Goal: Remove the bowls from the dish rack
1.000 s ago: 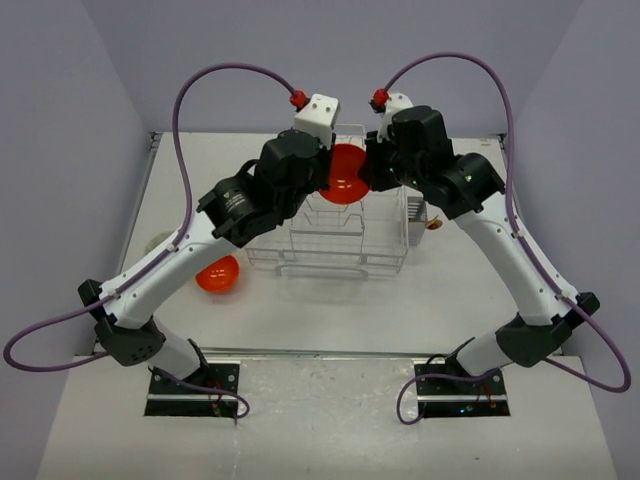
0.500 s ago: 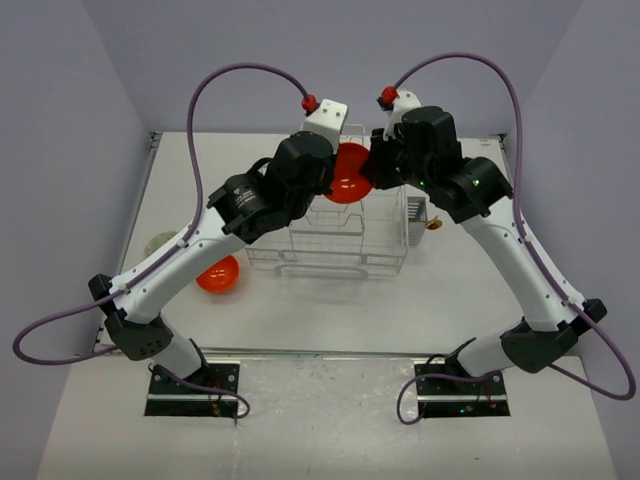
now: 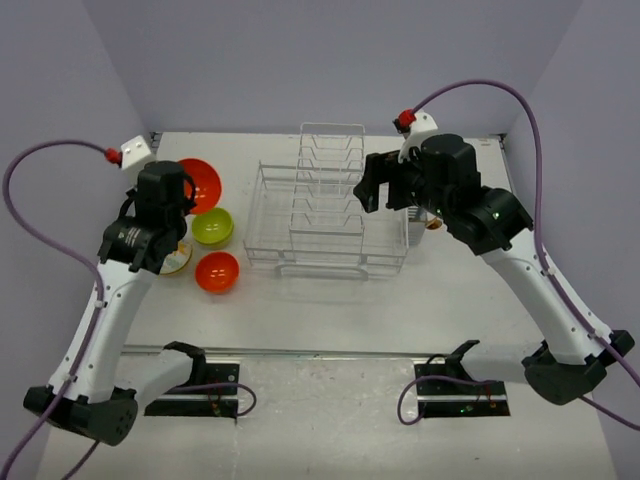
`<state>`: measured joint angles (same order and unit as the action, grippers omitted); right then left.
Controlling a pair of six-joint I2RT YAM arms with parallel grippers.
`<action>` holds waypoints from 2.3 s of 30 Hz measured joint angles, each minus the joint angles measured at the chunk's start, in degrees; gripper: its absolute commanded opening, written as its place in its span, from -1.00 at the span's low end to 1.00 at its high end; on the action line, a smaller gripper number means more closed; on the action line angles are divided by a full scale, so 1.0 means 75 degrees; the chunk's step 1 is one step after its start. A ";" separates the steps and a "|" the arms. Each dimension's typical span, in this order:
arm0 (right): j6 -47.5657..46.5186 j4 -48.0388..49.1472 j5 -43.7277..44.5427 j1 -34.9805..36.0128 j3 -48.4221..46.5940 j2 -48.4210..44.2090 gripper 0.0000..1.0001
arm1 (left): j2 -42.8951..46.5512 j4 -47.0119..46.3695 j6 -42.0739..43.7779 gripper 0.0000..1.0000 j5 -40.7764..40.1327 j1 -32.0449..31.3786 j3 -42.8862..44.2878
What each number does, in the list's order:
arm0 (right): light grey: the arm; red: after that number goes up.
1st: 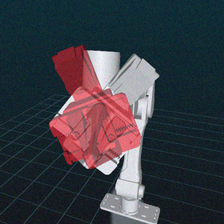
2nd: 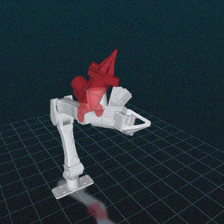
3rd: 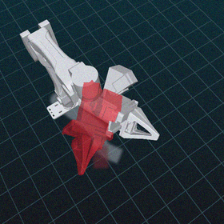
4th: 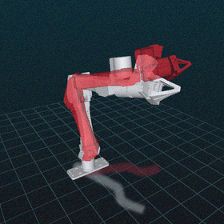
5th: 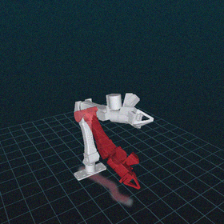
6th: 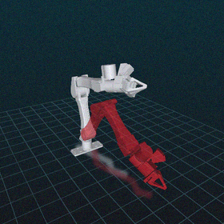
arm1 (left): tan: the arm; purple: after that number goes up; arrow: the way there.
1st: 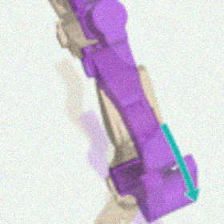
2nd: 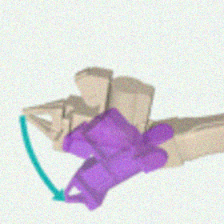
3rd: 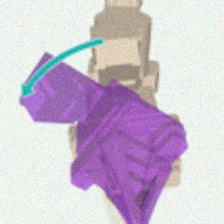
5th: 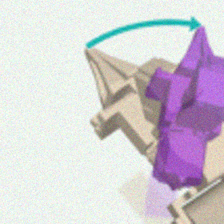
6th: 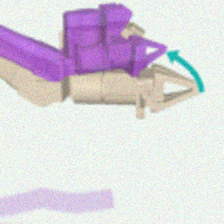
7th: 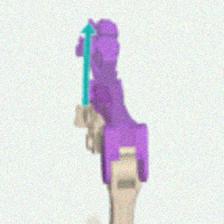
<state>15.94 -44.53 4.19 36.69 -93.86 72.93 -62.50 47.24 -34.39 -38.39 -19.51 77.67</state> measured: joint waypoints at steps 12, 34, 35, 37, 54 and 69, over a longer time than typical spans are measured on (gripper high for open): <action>-0.0169 0.0326 0.0530 0.0000 0.1443 -0.0950 0.98 | 0.0656 -0.1154 -0.0726 -1.00 0.2713 0.2302 -0.4202; -0.0341 0.0455 0.1518 -0.0006 0.2078 -0.1274 0.98 | 0.1585 -0.1929 -0.1154 0.41 0.3331 0.2346 -0.5671; -0.0341 0.0458 0.1518 -0.0006 0.2078 -0.1256 0.98 | 0.1641 -0.1926 -0.1169 0.59 0.3372 0.2346 -0.5674; -0.0347 0.0460 0.1524 -0.0006 0.2078 -0.1230 0.98 | 0.1763 -0.1871 -0.1122 0.91 0.3471 0.2349 -0.5657; 0.0032 0.0906 0.1542 -0.0006 0.2888 -0.2806 0.98 | 0.2996 -0.0420 0.0213 1.00 0.3395 0.2346 -0.2955; 0.0542 -0.0702 0.3570 -0.0012 0.3290 -0.7038 0.98 | 0.3255 0.0717 0.1600 1.00 0.1874 0.2095 -0.0825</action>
<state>20.01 -49.80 30.96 36.60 -69.19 20.14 -38.09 52.62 -22.39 -24.34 -3.79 71.48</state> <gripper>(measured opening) 0.987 0.997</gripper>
